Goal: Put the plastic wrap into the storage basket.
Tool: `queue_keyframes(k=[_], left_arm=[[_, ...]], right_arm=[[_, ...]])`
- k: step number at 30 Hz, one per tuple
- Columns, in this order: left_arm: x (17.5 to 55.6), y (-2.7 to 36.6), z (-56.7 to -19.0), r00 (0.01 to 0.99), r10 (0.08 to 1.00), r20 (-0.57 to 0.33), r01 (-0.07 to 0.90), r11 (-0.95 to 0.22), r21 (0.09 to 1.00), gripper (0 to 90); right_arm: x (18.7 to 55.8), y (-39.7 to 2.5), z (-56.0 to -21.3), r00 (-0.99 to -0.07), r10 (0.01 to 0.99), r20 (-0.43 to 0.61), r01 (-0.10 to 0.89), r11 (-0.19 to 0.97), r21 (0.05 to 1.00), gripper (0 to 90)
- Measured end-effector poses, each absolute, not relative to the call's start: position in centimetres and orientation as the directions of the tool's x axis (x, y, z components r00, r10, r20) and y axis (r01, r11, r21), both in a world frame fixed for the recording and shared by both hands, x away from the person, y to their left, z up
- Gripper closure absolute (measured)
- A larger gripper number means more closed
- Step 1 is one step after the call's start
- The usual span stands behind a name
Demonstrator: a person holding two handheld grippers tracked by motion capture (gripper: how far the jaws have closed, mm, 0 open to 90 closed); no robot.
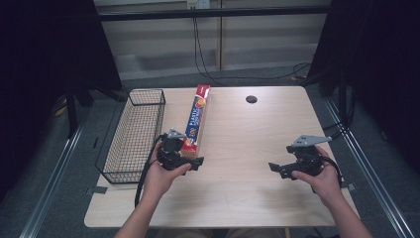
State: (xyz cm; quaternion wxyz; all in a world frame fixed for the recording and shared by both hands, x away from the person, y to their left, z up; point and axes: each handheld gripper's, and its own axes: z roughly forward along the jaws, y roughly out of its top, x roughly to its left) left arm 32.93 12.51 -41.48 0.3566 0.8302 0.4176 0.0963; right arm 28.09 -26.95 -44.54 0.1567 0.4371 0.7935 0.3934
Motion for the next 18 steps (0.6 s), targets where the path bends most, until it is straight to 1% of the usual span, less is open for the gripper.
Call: queue_keyframes(k=[2,6,8,10,12,18], left_arm=[[33.8,12.7,-41.1,0.617,0.771,-0.155,0.642,-0.379,0.667,3.7],[34.9,12.5,-40.8,0.597,0.786,-0.159,0.667,-0.377,0.643,2.0],[35.5,12.3,-40.7,0.59,0.785,-0.191,0.681,-0.357,0.639,1.2],[35.8,12.1,-40.7,0.579,0.79,-0.2,0.692,-0.348,0.632,0.7],[36.7,11.5,-40.7,0.582,0.793,-0.182,0.701,-0.375,0.607,0.1],[38.5,10.7,-40.5,0.567,0.805,-0.174,0.727,-0.39,0.565,1.4]], right_arm=[[28.2,-26.9,-44.6,-0.571,0.816,0.091,0.567,0.311,0.763,4.1],[28.2,-26.9,-44.6,-0.573,0.816,0.079,0.559,0.318,0.766,4.1],[28.2,-26.8,-44.7,-0.583,0.808,0.084,0.555,0.321,0.768,4.1],[28.3,-26.8,-44.7,-0.582,0.809,0.083,0.559,0.323,0.764,4.1],[28.3,-26.9,-44.7,-0.581,0.809,0.086,0.556,0.317,0.768,4.1],[28.4,-26.9,-44.6,-0.58,0.81,0.087,0.551,0.311,0.774,4.1]])
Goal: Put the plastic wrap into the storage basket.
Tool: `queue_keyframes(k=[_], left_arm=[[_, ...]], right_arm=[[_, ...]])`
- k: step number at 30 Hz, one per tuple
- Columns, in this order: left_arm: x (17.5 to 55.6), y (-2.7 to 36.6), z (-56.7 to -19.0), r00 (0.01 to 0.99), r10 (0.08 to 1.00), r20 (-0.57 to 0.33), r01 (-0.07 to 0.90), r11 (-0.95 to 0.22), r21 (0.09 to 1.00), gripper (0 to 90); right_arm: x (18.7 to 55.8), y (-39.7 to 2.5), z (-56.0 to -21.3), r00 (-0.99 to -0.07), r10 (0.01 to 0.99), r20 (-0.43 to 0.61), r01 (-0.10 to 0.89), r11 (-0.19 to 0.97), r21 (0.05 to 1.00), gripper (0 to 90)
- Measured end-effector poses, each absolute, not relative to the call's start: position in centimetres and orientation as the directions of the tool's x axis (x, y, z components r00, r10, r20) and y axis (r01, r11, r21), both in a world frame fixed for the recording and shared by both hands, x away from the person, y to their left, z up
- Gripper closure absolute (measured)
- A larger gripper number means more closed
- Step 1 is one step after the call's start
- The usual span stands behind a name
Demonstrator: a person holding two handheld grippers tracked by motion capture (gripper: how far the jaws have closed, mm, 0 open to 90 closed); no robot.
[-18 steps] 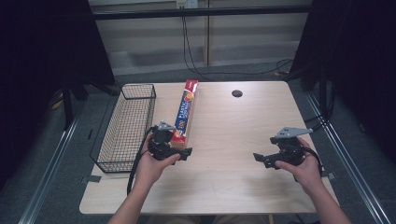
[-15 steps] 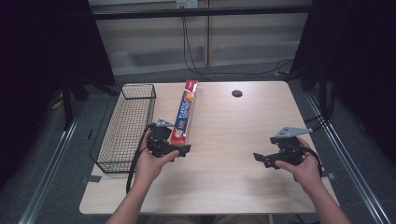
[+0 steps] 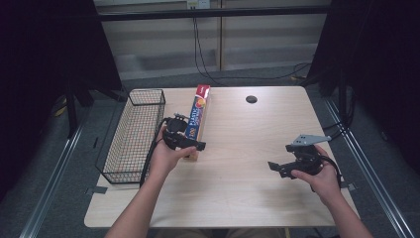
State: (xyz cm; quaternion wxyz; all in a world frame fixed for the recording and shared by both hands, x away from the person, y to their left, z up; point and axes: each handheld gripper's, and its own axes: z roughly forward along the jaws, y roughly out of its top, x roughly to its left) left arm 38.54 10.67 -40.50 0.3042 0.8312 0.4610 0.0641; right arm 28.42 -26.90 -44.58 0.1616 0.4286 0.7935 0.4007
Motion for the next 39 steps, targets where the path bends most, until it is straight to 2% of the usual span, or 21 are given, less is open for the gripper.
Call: queue_keyframes(k=[16,39], left_arm=[[42.3,9.4,-40.5,0.513,0.841,-0.175,0.775,-0.366,0.515,5.2],[46.5,8.0,-43.5,0.424,0.891,-0.16,0.831,-0.314,0.459,10.3]], right_arm=[[28.6,-26.8,-44.6,-0.579,0.811,0.089,0.551,0.309,0.775,4.1],[28.7,-26.7,-44.7,-0.588,0.804,0.085,0.541,0.313,0.781,4.2]])
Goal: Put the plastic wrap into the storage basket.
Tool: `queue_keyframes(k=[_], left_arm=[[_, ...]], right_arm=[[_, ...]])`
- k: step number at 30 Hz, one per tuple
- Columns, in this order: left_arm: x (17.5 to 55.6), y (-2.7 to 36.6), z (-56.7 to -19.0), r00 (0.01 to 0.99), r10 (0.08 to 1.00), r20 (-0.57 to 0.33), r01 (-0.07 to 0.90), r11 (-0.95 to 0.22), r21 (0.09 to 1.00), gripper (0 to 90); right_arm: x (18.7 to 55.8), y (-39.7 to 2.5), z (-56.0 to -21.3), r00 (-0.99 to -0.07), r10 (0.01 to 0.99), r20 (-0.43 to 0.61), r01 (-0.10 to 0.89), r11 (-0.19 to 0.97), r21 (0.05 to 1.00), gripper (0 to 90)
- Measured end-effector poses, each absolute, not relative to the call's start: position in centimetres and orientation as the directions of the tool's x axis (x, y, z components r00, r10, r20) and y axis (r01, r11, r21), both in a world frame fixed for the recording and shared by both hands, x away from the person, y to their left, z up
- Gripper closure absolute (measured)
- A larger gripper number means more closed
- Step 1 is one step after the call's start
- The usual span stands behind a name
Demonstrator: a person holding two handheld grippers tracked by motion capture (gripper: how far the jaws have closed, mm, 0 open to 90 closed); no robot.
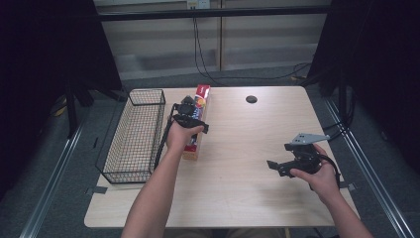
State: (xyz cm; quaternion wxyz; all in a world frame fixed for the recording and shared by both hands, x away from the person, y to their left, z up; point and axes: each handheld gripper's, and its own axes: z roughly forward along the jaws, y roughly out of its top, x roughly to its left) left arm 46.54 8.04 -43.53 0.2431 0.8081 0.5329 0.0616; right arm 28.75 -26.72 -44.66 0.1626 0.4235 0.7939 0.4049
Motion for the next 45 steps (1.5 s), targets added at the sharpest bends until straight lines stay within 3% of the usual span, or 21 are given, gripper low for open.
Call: queue_keyframes(k=[13,17,29,45], left_arm=[[47.7,8.3,-44.4,0.385,0.912,-0.144,0.844,-0.284,0.454,17.8],[47.9,8.3,-44.6,0.381,0.916,-0.128,0.847,-0.29,0.446,25.0],[48.2,7.8,-45.4,0.358,0.925,-0.129,0.86,-0.273,0.431,34.6],[47.5,7.8,-45.1,0.305,0.945,-0.119,0.886,-0.235,0.4,39.7]], right_arm=[[28.7,-26.8,-44.6,-0.593,0.801,0.086,0.534,0.311,0.786,4.2],[28.8,-26.8,-44.6,-0.59,0.802,0.097,0.538,0.301,0.787,4.2],[28.8,-27.0,-44.5,-0.589,0.801,0.104,0.534,0.29,0.794,4.2],[28.8,-27.0,-44.5,-0.588,0.801,0.111,0.535,0.282,0.796,4.2]])
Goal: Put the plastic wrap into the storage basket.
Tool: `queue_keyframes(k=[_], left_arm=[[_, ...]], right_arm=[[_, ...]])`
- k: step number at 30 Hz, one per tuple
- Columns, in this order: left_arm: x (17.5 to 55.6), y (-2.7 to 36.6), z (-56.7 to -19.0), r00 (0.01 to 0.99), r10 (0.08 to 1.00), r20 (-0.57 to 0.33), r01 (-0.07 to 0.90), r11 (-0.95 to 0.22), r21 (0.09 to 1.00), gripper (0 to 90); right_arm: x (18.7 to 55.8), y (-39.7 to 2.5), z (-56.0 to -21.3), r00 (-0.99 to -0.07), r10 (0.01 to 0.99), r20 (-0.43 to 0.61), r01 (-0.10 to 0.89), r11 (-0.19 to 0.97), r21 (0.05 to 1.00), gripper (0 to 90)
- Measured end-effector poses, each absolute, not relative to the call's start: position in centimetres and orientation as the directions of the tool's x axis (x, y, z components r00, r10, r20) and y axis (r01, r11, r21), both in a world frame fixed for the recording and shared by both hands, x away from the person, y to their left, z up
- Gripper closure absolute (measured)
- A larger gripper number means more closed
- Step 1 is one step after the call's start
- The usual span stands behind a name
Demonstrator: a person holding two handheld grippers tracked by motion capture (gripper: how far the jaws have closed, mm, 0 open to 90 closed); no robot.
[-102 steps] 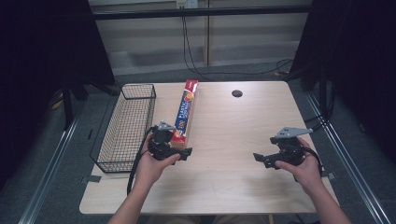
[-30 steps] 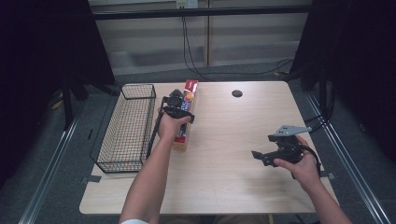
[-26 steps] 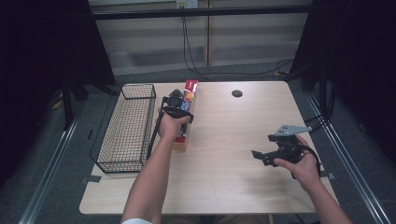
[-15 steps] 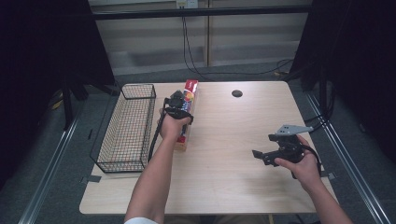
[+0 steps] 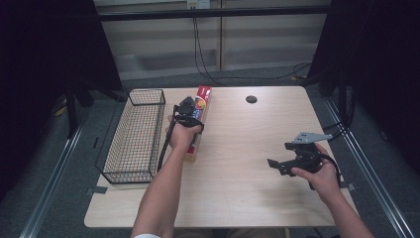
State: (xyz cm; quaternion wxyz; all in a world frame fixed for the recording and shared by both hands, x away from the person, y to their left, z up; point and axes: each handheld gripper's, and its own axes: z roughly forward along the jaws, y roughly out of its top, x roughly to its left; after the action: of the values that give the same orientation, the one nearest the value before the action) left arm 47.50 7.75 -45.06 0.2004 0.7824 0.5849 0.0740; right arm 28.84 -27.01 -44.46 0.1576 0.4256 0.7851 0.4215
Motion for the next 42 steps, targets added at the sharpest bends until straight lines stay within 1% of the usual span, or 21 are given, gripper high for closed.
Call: queue_keyframes(k=[6,11,15,16,19,20,21,25,30,31,34,35,36,38,41,42], left_arm=[[46.1,8.4,-44.9,0.319,0.941,-0.116,0.887,-0.253,0.387,39.9],[45.8,8.6,-44.8,0.324,0.94,-0.11,0.886,-0.261,0.383,39.2],[46.1,8.5,-44.9,0.332,0.936,-0.12,0.885,-0.265,0.382,37.0],[46.3,8.6,-44.9,0.331,0.936,-0.118,0.88,-0.262,0.395,37.0],[47.0,8.4,-45.3,0.329,0.935,-0.129,0.88,-0.254,0.402,30.2],[47.0,8.4,-45.3,0.329,0.935,-0.129,0.88,-0.254,0.402,29.4],[47.4,8.3,-45.6,0.329,0.938,-0.105,0.874,-0.26,0.411,29.6],[47.9,8.1,-45.9,0.32,0.94,-0.117,0.876,-0.247,0.414,28.6],[48.7,7.9,-46.1,0.325,0.94,-0.104,0.87,-0.254,0.423,29.8],[48.8,7.9,-46.0,0.323,0.939,-0.113,0.869,-0.248,0.427,29.9],[49.2,7.7,-45.9,0.325,0.941,-0.099,0.86,-0.25,0.445,32.4],[49.2,7.5,-45.9,0.329,0.938,-0.113,0.859,-0.247,0.448,33.3],[49.3,7.5,-45.9,0.327,0.94,-0.097,0.855,-0.251,0.453,33.3],[49.4,7.5,-45.8,0.322,0.939,-0.12,0.861,-0.238,0.449,35.0],[49.5,7.4,-46.1,0.32,0.94,-0.115,0.86,-0.238,0.451,36.8],[49.5,7.3,-46.2,0.326,0.94,-0.099,0.858,-0.251,0.448,37.1]], right_arm=[[28.9,-26.9,-44.5,-0.586,0.802,0.115,0.537,0.278,0.797,4.2],[28.9,-26.9,-44.4,-0.588,0.801,0.112,0.534,0.28,0.798,4.2],[28.8,-26.9,-44.3,-0.59,0.8,0.112,0.529,0.278,0.802,4.2],[28.8,-26.9,-44.3,-0.59,0.8,0.112,0.529,0.278,0.802,4.2],[28.9,-26.9,-44.3,-0.588,0.801,0.113,0.531,0.276,0.801,4.1],[28.9,-26.9,-44.3,-0.588,0.801,0.113,0.531,0.277,0.801,4.1],[28.9,-26.9,-44.4,-0.588,0.801,0.112,0.531,0.278,0.8,4.1],[28.8,-26.9,-44.4,-0.593,0.798,0.108,0.53,0.286,0.799,4.1],[28.8,-27.0,-44.3,-0.588,0.801,0.111,0.529,0.278,0.802,4.1],[28.8,-27.1,-44.3,-0.588,0.801,0.11,0.529,0.278,0.802,4.1],[28.8,-27.2,-44.3,-0.586,0.803,0.112,0.528,0.273,0.804,4.1],[28.8,-27.3,-44.2,-0.587,0.801,0.113,0.526,0.272,0.806,4.1],[28.8,-27.3,-44.2,-0.587,0.801,0.113,0.526,0.272,0.806,4.1],[28.8,-27.4,-44.2,-0.586,0.802,0.116,0.529,0.271,0.805,4.1],[28.7,-27.3,-44.2,-0.585,0.802,0.118,0.529,0.268,0.805,4.1],[28.7,-27.3,-44.2,-0.587,0.801,0.116,0.527,0.27,0.806,4.1]])
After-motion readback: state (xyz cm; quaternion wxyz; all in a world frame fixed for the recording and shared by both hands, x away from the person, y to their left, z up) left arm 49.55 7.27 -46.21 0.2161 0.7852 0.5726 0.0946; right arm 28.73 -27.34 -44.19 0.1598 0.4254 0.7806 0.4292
